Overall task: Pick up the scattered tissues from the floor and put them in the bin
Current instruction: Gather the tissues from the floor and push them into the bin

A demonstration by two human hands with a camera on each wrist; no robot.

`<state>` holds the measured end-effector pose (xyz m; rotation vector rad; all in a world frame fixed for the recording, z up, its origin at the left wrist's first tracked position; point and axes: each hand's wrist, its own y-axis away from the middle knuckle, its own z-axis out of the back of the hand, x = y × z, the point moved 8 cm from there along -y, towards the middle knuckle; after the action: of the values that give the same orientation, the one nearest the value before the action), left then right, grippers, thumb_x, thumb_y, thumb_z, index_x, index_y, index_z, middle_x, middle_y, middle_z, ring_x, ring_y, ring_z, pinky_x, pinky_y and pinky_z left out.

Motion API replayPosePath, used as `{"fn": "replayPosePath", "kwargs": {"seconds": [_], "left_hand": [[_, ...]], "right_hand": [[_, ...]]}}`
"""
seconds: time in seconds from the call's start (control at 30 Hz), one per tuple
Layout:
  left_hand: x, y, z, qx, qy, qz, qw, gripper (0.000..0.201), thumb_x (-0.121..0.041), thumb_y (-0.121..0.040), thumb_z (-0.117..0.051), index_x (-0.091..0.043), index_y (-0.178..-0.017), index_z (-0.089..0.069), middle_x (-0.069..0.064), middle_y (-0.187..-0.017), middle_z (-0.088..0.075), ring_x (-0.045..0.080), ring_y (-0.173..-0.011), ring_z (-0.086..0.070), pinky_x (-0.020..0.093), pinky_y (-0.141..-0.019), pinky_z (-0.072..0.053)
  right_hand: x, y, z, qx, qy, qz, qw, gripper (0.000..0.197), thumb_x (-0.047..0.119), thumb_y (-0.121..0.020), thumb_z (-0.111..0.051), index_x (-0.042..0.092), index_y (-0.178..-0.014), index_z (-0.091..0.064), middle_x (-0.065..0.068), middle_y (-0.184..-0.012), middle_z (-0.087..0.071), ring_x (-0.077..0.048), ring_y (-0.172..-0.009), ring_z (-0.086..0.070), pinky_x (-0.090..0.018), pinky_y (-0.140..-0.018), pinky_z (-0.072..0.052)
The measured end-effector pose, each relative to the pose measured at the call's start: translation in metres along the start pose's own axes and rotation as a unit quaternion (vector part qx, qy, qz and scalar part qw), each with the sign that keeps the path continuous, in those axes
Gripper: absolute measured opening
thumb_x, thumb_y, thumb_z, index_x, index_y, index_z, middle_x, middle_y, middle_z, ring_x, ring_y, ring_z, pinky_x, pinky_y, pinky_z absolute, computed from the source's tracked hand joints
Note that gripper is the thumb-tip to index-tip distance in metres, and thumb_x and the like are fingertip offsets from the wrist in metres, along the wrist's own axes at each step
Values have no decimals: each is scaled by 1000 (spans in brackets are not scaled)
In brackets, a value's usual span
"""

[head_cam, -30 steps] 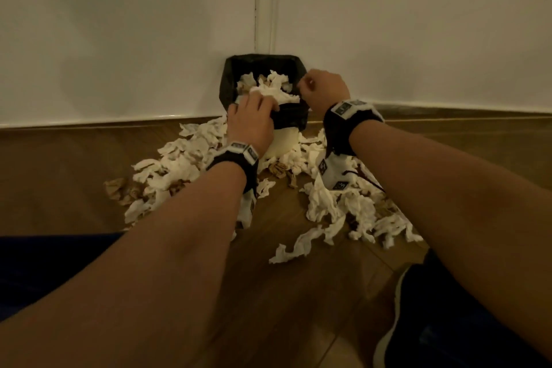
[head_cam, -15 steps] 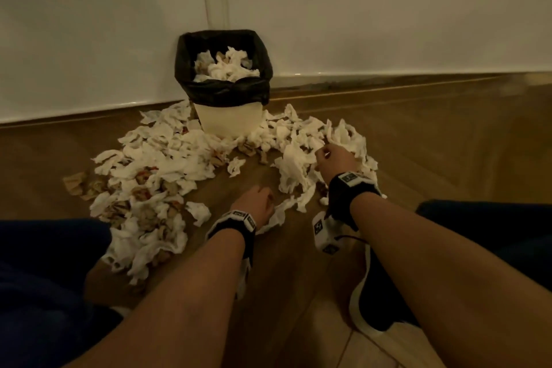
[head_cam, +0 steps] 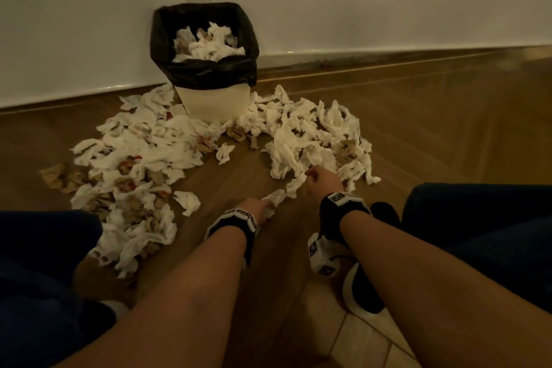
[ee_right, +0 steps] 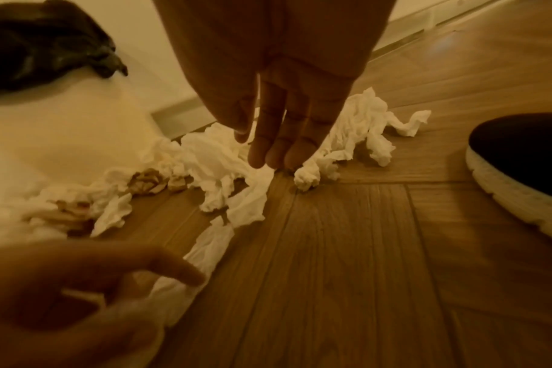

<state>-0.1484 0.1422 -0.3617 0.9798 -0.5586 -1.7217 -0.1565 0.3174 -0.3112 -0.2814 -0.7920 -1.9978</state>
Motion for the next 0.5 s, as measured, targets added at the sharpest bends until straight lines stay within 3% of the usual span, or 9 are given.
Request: {"fn": "replayPosePath", "kwargs": {"seconds": [0.07, 0.2, 0.33, 0.4, 0.43, 0.5], "left_hand": [[1, 2, 4, -15, 23, 21, 999, 40, -32, -99, -39, -19, -136, -47, 13, -141, -43, 29, -125, -46, 32, -100, -38], [13, 5, 13, -83, 105, 58, 989, 40, -30, -99, -39, -3, -122, -58, 16, -126, -56, 31, -114, -54, 33, -92, -43], [30, 8, 21, -141, 238, 76, 958, 35, -27, -97, -42, -4, -113, -62, 17, -114, -62, 33, -104, -58, 34, -86, -45], [36, 8, 24, -154, 334, 72, 927, 33, -26, -97, -41, -6, -110, -64, 16, -108, -64, 31, -94, -60, 34, -84, -46], [38, 7, 24, -156, 380, 67, 909, 32, -25, -97, -40, -10, -110, -64, 14, -109, -63, 29, -92, -59, 34, -84, -46], [45, 7, 25, -161, 415, 66, 893, 33, -22, -98, -36, -16, -113, -65, 12, -121, -59, 29, -103, -56, 33, -90, -44]], "right_hand": [[3, 1, -10, 26, 38, 13, 999, 27, 19, -94, -40, 20, -115, -58, -10, -112, -61, -28, -95, -59, -32, -81, -48], [12, 2, -25, 54, 133, 57, 988, 30, 18, -94, -44, 17, -120, -59, -10, -133, -37, -31, -115, -49, -34, -94, -43], [21, 2, -40, 83, 211, 86, 970, 42, 18, -92, -47, 25, -134, -45, -5, -150, -19, -38, -131, -28, -45, -107, -33], [24, 0, -48, 100, 236, 94, 962, 53, 17, -91, -49, 28, -141, -33, 0, -156, -5, -41, -136, -18, -48, -109, -32], [25, -2, -52, 107, 247, 94, 958, 60, 15, -91, -51, 30, -144, -28, 1, -157, 0, -42, -139, -13, -50, -110, -31], [23, -4, -58, 124, 260, 80, 954, 69, 15, -90, -54, 33, -147, -19, 1, -158, 6, -42, -141, -6, -52, -112, -27]]}}
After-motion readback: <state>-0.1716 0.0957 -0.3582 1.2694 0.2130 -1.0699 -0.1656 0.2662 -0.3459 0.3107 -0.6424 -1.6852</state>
